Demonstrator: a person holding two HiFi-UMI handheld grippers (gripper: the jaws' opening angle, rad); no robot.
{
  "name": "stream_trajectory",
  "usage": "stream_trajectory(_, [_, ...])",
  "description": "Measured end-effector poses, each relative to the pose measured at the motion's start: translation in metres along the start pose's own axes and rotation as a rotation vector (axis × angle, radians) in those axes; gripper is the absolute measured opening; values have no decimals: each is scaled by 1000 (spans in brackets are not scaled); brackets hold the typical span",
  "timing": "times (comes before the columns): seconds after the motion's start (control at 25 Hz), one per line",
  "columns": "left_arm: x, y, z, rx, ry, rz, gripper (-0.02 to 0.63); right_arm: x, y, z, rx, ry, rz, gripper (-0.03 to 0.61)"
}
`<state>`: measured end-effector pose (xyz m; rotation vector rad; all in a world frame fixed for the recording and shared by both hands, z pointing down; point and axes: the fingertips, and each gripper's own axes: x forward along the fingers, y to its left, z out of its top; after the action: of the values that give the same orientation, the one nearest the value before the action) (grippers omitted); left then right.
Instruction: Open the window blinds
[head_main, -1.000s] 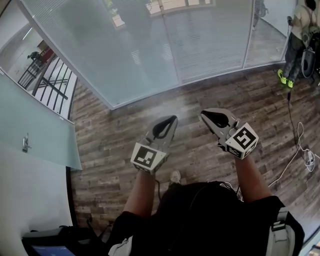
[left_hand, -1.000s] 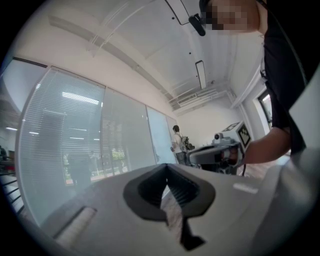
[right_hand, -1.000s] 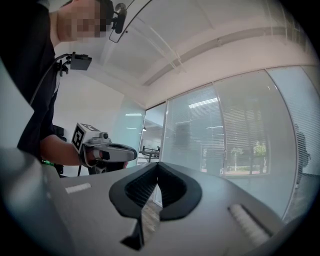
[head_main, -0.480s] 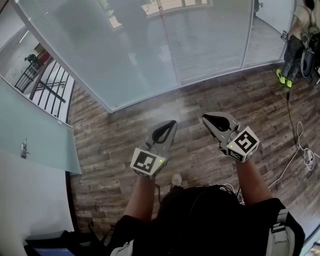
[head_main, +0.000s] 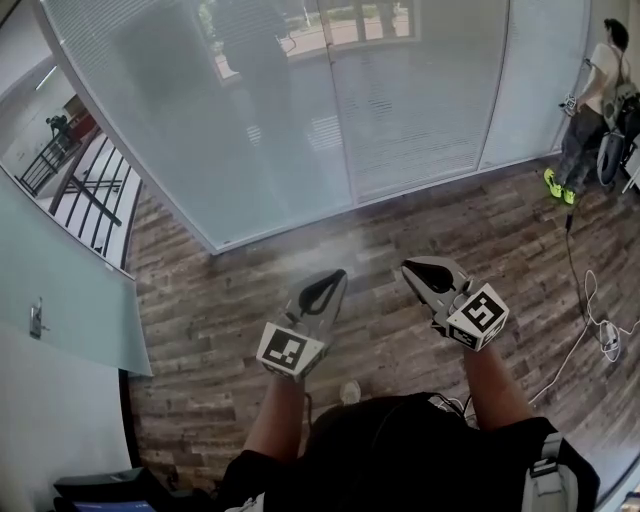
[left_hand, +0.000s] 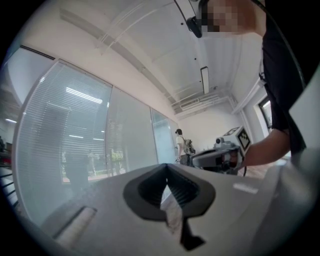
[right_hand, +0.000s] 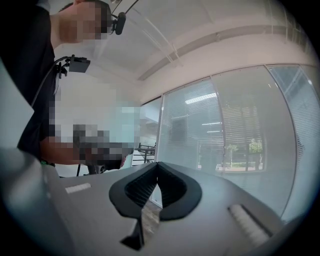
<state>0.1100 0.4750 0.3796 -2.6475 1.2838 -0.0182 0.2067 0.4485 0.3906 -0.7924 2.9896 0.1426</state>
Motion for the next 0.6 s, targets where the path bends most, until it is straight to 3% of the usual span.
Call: stream_trajectory(0.6, [-29, 92, -2, 32, -17, -9, 5, 110, 16, 8, -7, -27, 26, 6])
